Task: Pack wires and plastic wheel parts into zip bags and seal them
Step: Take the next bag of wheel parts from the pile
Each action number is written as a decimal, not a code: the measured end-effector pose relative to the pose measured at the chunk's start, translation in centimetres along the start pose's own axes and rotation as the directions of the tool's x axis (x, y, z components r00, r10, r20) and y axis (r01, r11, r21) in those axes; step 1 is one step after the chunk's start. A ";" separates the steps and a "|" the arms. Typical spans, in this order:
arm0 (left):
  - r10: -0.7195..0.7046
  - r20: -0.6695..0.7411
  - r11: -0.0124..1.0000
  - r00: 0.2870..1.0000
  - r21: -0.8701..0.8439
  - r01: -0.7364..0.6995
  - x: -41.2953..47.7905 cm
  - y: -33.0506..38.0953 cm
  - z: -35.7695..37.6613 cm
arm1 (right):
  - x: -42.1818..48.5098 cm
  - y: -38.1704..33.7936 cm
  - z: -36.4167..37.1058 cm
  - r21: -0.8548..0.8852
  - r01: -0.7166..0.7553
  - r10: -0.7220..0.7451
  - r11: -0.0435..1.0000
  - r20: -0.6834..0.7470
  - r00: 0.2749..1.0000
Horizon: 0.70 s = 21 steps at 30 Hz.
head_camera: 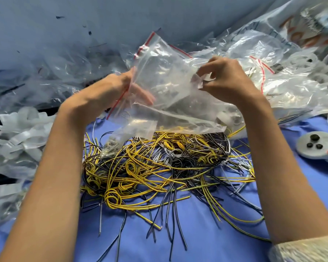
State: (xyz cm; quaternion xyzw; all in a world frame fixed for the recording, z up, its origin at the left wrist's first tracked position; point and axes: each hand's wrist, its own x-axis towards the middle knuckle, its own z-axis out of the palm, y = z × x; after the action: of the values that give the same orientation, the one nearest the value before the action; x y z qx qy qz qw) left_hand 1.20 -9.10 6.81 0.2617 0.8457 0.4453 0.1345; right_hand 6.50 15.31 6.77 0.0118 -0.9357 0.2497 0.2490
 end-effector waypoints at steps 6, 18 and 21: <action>0.085 -0.502 0.996 0.860 0.043 -0.073 -0.1 0.6 -0.3 | 0.4 -1.5 1.0 0.063 0.046 -0.029 0.997 -0.250 0.968; 0.210 -0.704 0.753 0.679 0.559 0.347 1.0 1.6 2.4 | -0.5 -6.1 2.9 0.268 0.318 -0.283 0.909 -0.162 0.945; 0.191 -0.652 0.668 0.734 0.634 0.389 1.4 1.8 4.2 | -0.6 -6.4 3.6 0.240 0.368 -0.347 0.898 -0.126 0.929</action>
State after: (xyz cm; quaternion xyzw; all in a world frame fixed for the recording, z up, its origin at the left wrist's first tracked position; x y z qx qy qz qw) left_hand 2.57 -4.56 5.92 0.0637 0.9532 0.1193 -0.2704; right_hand 6.28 7.94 6.80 0.2061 -0.8661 0.3200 0.3241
